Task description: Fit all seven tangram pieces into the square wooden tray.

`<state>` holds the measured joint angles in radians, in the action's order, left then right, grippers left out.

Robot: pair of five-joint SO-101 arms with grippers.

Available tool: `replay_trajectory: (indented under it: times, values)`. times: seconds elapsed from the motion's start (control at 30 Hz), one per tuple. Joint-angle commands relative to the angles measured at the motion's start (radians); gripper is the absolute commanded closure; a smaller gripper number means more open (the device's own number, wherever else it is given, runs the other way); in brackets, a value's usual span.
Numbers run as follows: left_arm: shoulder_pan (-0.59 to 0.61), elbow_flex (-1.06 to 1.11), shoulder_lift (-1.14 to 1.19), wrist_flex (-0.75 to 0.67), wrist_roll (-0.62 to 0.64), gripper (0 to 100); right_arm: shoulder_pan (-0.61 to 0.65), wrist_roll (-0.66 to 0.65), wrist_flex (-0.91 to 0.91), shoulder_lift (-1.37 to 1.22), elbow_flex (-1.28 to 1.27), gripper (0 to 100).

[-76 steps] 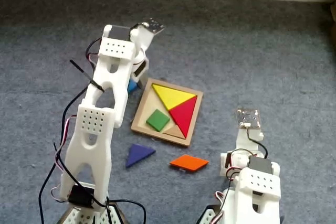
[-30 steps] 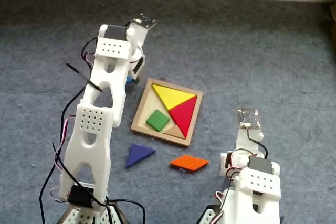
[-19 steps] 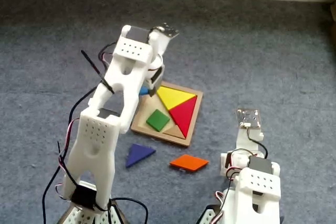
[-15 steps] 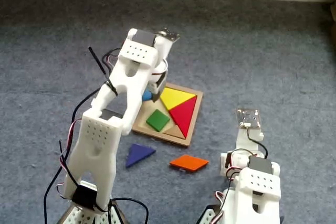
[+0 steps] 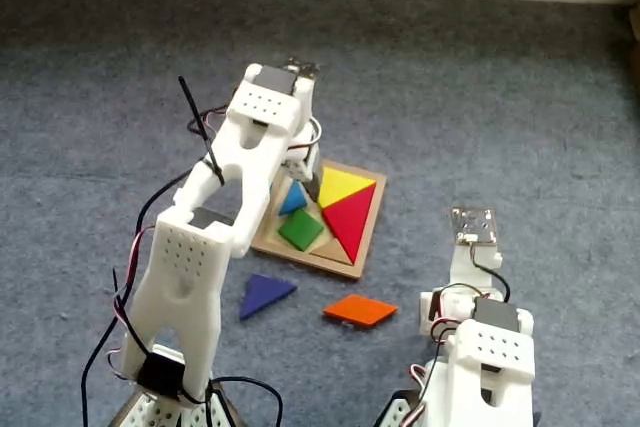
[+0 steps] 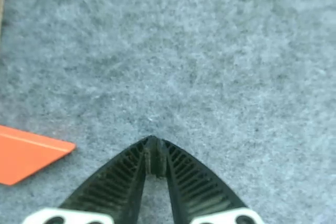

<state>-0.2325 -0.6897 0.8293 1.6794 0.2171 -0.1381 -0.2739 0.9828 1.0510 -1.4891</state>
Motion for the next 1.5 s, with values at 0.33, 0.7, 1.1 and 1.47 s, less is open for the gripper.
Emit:
replay_trajectory:
  times: [0.33, 0.7, 1.1, 1.47]
  values:
    - [-0.007, 0.015, -0.259, 0.075, -0.075, 90, -0.027, -0.008, -0.024, 0.013, -0.001, 99.4]
    - [-0.021, 0.291, -0.278, -0.061, -0.118, 98, -0.027, -0.008, -0.024, 0.013, -0.001, 99.4]
    - [-0.213, 0.463, -0.282, -0.233, -0.126, 98, -0.027, -0.008, -0.024, 0.013, -0.001, 99.4]
    - [-0.222, 0.410, -0.378, -0.143, -0.126, 98, -0.027, -0.008, -0.024, 0.013, -0.001, 99.4]
